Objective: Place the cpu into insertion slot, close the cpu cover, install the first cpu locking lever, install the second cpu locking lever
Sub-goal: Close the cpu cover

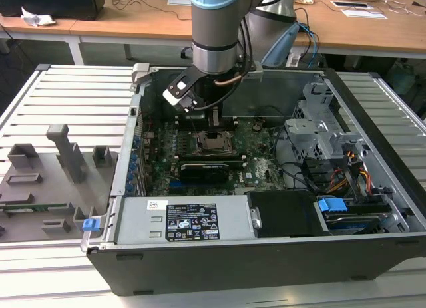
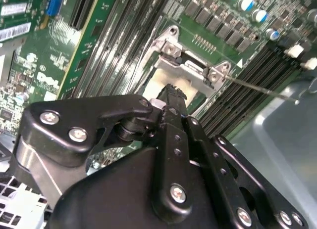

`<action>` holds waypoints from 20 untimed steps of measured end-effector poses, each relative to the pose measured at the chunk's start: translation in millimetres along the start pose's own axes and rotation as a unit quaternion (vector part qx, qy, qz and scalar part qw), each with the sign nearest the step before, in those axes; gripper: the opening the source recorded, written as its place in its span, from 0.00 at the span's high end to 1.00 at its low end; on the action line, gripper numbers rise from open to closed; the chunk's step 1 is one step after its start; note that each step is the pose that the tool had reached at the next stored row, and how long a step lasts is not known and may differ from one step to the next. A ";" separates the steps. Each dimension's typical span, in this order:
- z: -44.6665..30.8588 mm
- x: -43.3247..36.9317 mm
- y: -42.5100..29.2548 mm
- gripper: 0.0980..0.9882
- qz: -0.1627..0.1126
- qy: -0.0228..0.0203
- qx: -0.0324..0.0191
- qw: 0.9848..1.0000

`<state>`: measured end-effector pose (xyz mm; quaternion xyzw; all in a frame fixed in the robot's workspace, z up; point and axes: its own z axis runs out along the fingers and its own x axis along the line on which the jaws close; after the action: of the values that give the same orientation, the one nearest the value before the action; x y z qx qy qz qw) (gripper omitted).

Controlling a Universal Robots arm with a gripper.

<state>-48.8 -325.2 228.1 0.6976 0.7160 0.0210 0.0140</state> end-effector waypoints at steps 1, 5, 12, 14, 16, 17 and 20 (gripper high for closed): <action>0.5 0.0 -1.6 0.99 0.000 0.000 0.000 1.000; 3.7 0.1 -4.5 0.99 0.000 0.001 0.000 1.000; 11.3 5.7 -9.8 0.99 -0.003 0.001 0.000 1.000; 15.9 6.7 -10.5 0.99 -0.005 0.001 0.000 1.000; 19.0 6.7 -10.7 0.99 -0.006 0.001 0.000 1.000; 19.8 6.6 -10.8 0.99 -0.006 0.001 0.000 1.000; 22.2 6.6 -11.0 0.99 -0.009 0.001 0.000 1.000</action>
<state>-58.8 -318.7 205.4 0.6914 0.7220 0.0215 0.0133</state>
